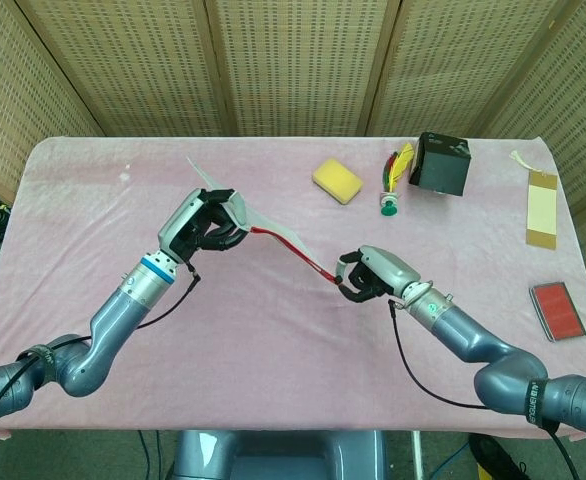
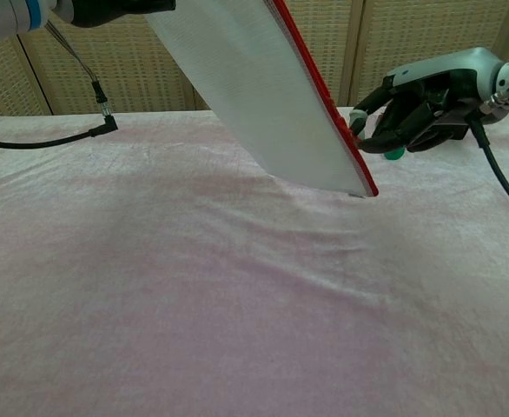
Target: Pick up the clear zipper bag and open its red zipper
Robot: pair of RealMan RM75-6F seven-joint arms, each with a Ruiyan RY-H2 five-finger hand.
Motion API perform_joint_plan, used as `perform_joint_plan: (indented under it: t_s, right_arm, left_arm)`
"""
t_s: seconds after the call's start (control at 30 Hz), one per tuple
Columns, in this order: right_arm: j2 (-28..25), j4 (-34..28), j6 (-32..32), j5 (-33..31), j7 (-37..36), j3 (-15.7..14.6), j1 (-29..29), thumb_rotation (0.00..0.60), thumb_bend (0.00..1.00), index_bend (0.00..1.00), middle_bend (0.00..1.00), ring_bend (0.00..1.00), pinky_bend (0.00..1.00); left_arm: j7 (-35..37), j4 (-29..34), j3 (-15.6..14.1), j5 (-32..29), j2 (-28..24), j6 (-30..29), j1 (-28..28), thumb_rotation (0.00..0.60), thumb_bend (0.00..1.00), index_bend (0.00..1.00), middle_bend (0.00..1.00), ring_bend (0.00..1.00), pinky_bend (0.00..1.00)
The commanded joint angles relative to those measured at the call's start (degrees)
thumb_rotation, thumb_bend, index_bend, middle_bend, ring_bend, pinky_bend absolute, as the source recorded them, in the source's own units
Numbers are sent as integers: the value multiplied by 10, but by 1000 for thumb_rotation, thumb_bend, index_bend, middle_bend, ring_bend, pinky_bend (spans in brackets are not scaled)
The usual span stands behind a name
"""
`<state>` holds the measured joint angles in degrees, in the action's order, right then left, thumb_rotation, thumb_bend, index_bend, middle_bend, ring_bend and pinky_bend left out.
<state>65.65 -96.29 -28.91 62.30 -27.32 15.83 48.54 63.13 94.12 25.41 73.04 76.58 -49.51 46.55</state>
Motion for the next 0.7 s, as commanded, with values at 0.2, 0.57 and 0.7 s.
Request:
perform_joint_plan:
  t_s: [0.2, 0.57, 0.7]
  right_arm:
    - [9, 29, 17, 4, 14, -25, -5, 600, 732, 858, 973, 959, 1000]
    - [15, 54, 31, 2, 29, -44, -10, 600, 732, 858, 973, 959, 1000]
    - [15, 59, 36, 1, 30, -47, -12, 600, 732, 858, 973, 959, 1000]
  left_arm:
    - [4, 8, 9, -5, -18, -4, -5, 600, 657, 889, 974, 853, 959]
    - [9, 7, 16, -9, -30, -5, -8, 600, 657, 889, 974, 853, 959]
    - [7, 6, 18, -9, -34, -5, -7, 600, 659, 889, 974, 853, 959]
